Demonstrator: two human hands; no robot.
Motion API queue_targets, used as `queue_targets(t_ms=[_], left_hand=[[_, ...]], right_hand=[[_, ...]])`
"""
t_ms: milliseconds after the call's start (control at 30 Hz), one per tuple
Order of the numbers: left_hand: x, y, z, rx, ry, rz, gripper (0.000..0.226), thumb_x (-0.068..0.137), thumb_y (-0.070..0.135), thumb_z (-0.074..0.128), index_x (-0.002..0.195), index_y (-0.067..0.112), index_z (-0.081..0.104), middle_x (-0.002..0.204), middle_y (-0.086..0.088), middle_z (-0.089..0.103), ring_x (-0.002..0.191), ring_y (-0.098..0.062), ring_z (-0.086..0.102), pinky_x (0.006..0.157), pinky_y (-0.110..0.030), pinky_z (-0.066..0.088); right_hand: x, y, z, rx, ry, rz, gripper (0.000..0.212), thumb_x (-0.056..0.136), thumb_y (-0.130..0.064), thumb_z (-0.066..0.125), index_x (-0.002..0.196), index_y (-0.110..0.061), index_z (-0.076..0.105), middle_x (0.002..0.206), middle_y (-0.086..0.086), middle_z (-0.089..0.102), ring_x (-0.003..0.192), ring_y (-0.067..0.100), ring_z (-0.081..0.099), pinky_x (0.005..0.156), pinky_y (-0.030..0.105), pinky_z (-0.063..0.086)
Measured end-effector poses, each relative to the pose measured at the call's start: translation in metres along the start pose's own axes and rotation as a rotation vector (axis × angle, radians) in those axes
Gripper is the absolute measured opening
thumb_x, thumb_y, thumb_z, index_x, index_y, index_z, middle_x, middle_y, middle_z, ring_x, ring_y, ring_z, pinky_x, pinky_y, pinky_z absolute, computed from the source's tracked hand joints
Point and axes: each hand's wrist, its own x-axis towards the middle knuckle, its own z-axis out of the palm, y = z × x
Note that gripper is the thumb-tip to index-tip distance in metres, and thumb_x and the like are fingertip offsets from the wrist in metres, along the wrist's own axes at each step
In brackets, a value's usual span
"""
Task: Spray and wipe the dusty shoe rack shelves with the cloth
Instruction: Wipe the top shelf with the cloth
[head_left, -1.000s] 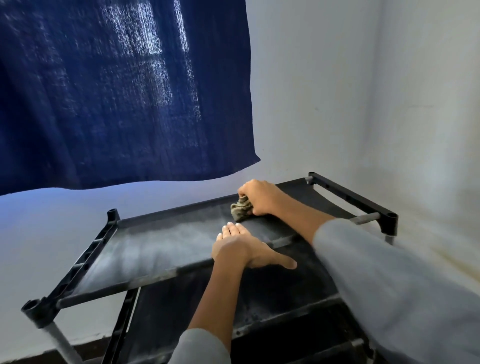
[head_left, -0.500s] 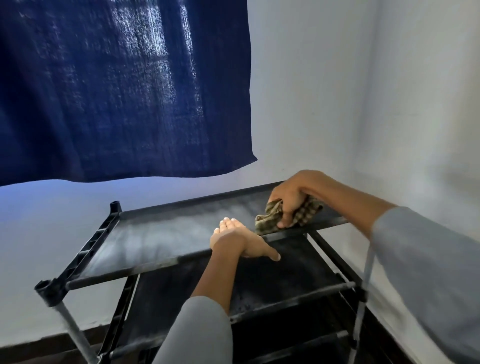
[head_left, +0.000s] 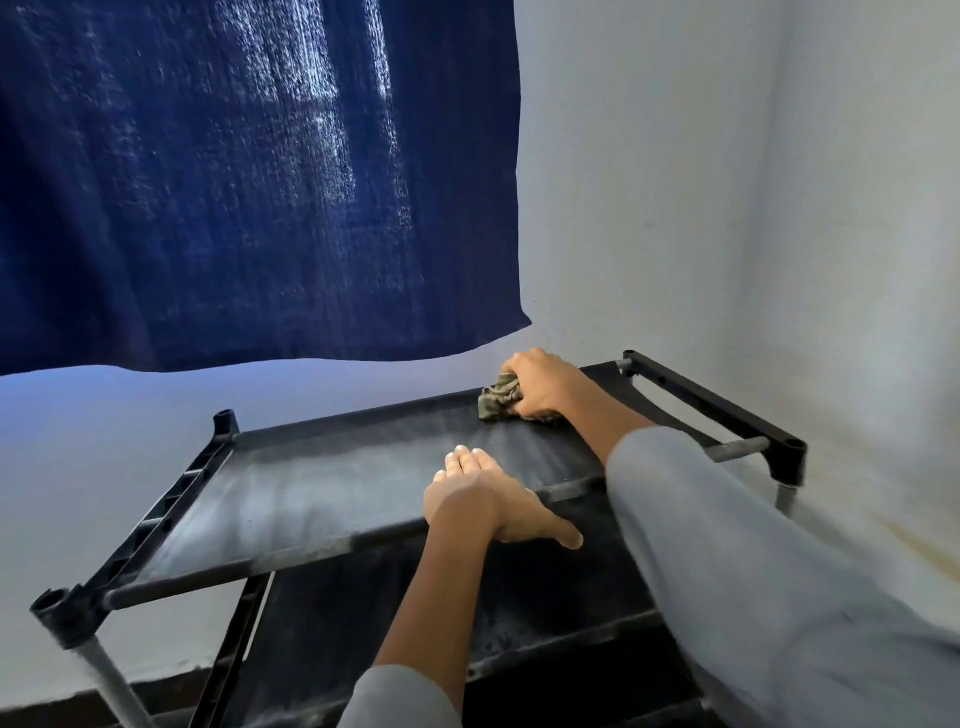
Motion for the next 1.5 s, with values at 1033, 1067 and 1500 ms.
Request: queue_targets(t_ms=[1033, 1067, 1500], left_hand=[[0.004, 0.001, 0.004, -0.093, 0.053, -0.020, 0.135, 0.054, 0.073, 0.077, 0.154, 0.009, 0.013, 0.161, -0.008, 0.016, 0.148, -0.023, 0.019, 0.116, -0.039, 0.029], [0.003, 0.001, 0.004, -0.101, 0.060, -0.035, 0.133, 0.053, 0.073, 0.077, 0.153, 0.009, 0.017, 0.159, -0.008, 0.020, 0.146, -0.022, 0.022, 0.114, -0.038, 0.032], [-0.009, 0.011, -0.008, -0.061, 0.059, 0.009, 0.131, 0.052, 0.082, 0.071, 0.149, 0.006, 0.027, 0.152, -0.011, 0.029, 0.139, -0.026, 0.031, 0.111, -0.036, 0.036]], right_hand=[[0.003, -0.032, -0.002, 0.123, -0.229, -0.029, 0.040, 0.077, -0.021, 0.071, 0.116, -0.028, 0.061, 0.094, -0.002, 0.065, 0.084, 0.019, 0.062, 0.072, 0.029, 0.052], [-0.010, -0.029, -0.012, 0.103, -0.295, -0.045, 0.044, 0.078, -0.022, 0.072, 0.119, -0.027, 0.059, 0.096, -0.005, 0.063, 0.085, 0.017, 0.061, 0.075, 0.030, 0.053], [-0.100, 0.047, -0.078, -0.003, -0.477, -0.044, 0.040, 0.077, -0.037, 0.075, 0.115, -0.032, 0.063, 0.105, -0.013, 0.063, 0.100, 0.011, 0.058, 0.092, 0.029, 0.045]])
